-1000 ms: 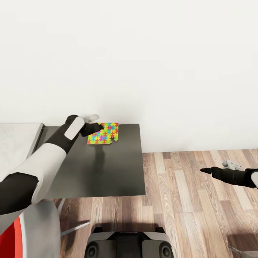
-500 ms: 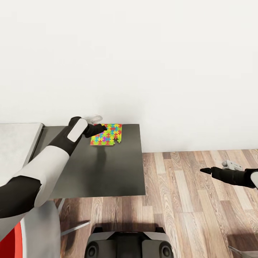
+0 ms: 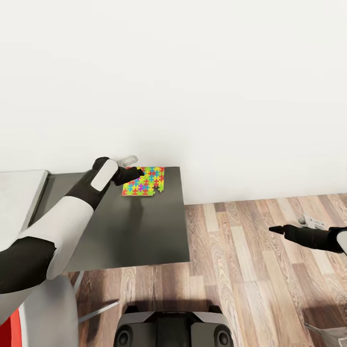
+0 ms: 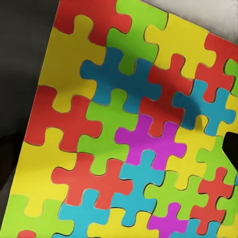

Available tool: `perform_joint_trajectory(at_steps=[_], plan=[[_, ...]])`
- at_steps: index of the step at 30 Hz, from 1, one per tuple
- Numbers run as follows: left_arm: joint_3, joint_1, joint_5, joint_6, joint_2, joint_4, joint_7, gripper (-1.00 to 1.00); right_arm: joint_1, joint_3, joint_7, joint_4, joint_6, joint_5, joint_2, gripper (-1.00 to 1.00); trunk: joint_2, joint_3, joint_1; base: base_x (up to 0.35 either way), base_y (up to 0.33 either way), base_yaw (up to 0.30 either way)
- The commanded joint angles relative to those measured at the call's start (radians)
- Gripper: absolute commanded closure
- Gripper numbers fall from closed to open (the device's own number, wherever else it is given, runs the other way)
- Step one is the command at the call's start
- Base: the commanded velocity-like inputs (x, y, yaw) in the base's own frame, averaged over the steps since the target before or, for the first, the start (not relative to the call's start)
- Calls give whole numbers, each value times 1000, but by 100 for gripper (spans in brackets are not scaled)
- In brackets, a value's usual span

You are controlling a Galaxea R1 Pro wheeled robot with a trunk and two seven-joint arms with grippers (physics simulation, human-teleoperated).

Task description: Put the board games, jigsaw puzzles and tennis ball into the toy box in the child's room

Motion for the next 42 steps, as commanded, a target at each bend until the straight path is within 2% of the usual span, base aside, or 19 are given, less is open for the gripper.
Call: perform_joint_trajectory(at_steps=[1,20,42], plan=[[-5,0,29,-3,1,56,7,-100,-1,0,-10,-1,3,-10,0,-100,-1,-1,1,0,0,-236],[-2,0,32,-3,1,56,7,-100,-1,0,-10,-1,3,-10,0,-100,-1,-1,1,0,0,-244],[-2,0,33,-3,2,56,7,-100,-1,1,-10,-1,3,-10,1,-100,-1,-1,1,0,0,-27]])
